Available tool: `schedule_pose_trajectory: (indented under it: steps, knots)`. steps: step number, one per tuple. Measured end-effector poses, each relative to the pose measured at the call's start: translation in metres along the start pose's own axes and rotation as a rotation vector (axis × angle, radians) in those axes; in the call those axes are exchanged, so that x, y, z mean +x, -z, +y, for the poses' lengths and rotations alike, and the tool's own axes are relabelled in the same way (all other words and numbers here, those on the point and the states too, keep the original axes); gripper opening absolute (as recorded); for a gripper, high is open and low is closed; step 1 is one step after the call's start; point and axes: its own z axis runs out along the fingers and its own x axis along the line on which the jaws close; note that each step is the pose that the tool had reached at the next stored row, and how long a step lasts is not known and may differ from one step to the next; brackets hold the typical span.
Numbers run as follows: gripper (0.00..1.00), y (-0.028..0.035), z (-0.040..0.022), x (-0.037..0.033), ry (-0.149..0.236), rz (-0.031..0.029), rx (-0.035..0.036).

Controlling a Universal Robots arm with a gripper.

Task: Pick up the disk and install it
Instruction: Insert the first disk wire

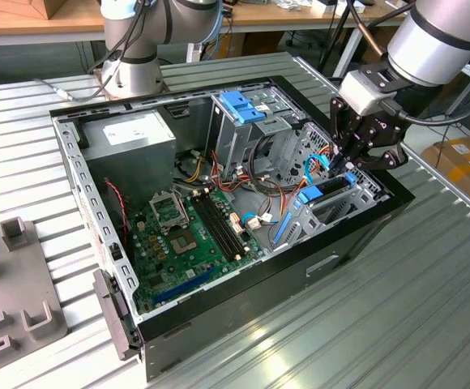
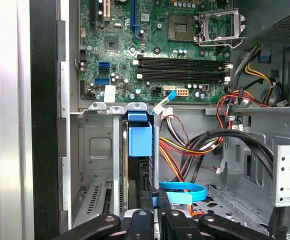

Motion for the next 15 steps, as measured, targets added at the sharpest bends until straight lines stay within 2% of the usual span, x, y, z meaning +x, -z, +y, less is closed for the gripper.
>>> schedule_pose_trajectory:
  steps: [15]
  knots:
    - [0.16,-0.0027,0.0001,0.0003,0.000,0.0000,0.0002]
